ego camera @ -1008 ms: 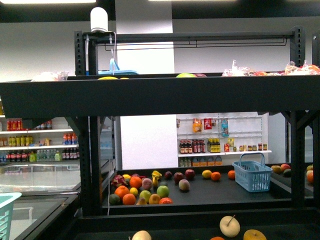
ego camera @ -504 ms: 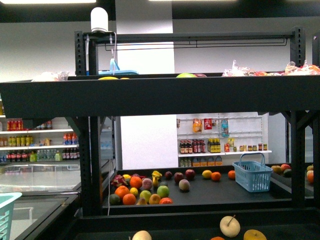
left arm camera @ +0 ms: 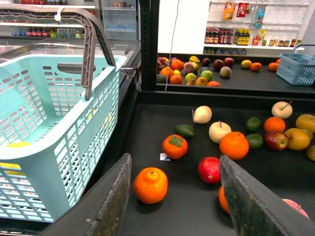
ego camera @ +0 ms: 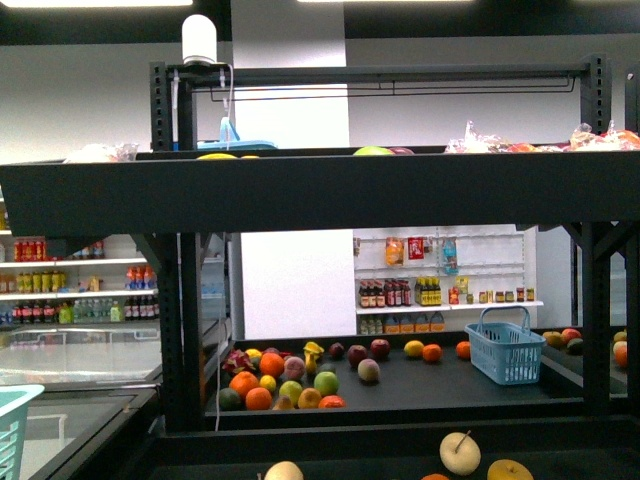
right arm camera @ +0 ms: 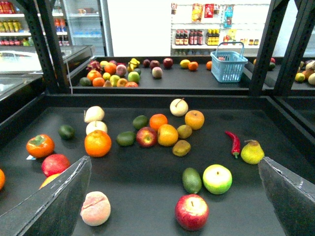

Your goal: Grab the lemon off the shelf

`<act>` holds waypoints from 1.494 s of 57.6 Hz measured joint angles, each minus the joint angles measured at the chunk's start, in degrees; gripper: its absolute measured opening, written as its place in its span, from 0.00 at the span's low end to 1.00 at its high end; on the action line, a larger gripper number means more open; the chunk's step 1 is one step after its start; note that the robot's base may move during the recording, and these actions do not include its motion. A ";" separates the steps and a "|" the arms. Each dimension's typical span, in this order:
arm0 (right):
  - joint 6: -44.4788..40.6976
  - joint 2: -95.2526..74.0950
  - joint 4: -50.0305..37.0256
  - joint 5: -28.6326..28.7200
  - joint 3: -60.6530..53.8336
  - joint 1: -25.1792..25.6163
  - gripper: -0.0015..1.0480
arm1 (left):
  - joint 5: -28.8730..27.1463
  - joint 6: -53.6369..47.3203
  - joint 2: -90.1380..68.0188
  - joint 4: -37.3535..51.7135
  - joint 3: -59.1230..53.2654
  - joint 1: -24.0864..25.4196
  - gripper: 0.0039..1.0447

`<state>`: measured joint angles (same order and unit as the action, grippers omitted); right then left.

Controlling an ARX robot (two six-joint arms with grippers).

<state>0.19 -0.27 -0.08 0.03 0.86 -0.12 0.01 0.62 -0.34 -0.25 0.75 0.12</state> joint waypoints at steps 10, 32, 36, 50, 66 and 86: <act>0.00 0.00 0.00 0.00 0.00 0.00 0.98 | 0.00 0.00 0.00 0.00 0.00 -0.02 0.93; 0.00 0.00 0.00 0.00 0.00 0.00 0.98 | 0.00 -0.07 0.00 0.00 0.00 0.00 0.93; 0.00 0.00 0.00 0.00 0.00 0.00 0.98 | 0.02 -0.07 0.00 0.00 0.00 0.00 0.93; 0.00 0.00 0.00 0.00 0.00 0.00 0.98 | 0.00 -0.07 0.00 0.00 0.00 -0.02 0.93; 0.00 0.00 0.00 0.00 0.00 0.00 0.98 | 0.02 -0.07 0.00 0.00 0.00 0.00 0.93; 0.00 0.00 0.00 0.00 0.00 0.00 0.98 | 0.00 -0.07 0.00 0.00 0.00 -0.02 0.93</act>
<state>0.19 -0.27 -0.08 0.03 0.86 -0.12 0.01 0.56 -0.34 -0.25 0.75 0.10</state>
